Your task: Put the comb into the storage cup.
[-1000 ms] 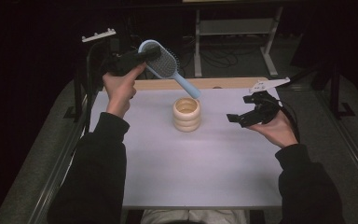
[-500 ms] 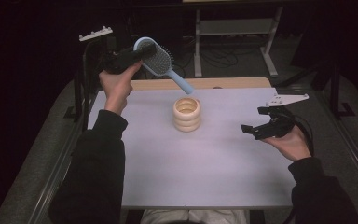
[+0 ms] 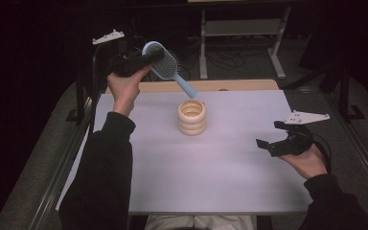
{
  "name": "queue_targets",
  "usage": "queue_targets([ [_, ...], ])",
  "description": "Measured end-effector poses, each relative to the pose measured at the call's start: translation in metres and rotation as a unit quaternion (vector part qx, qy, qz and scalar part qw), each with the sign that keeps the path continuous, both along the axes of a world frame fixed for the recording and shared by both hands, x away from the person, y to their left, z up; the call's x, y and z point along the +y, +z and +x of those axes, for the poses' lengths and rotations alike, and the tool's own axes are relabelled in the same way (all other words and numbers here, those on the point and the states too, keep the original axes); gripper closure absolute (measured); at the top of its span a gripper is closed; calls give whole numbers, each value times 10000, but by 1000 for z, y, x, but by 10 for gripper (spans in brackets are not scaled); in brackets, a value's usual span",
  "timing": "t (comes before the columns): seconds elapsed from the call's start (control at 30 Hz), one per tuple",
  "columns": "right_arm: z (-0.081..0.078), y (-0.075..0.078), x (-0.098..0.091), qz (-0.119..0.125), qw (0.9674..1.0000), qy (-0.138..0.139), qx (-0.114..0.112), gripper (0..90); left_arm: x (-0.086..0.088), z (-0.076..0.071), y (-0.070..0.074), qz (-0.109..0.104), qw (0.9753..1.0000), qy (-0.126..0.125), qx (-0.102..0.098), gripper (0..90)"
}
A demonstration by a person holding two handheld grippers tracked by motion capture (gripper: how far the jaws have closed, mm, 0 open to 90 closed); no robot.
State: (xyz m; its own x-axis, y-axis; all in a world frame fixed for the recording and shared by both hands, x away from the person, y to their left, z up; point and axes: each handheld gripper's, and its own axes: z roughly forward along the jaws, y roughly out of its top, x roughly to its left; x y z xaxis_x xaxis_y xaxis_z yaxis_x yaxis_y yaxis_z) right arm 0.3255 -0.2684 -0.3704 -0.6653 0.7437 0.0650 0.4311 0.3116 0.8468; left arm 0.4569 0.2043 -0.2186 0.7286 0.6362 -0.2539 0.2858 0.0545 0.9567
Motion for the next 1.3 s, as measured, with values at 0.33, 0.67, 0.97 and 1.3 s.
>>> queue_targets([
  [0.33, -10, -20, -9, 52, 9999, -93, 136, 0, -9, 1, -7, 345, 9994, -46, -72, 570],
  [0.67, -19, -30, -15, 100, 9997, -196, 56, 0, -18, 0, -15, 608, 9980, -102, -103, 569],
  [0.97, -25, -36, -19, 107, 9997, -214, 105, 0, -24, 1, -28, 706, 9974, -158, -62, 568],
  [1.3, -25, -39, -19, 140, 9996, -193, 159, 0, -26, 5, -48, 816, 9966, -125, 24, 568],
])
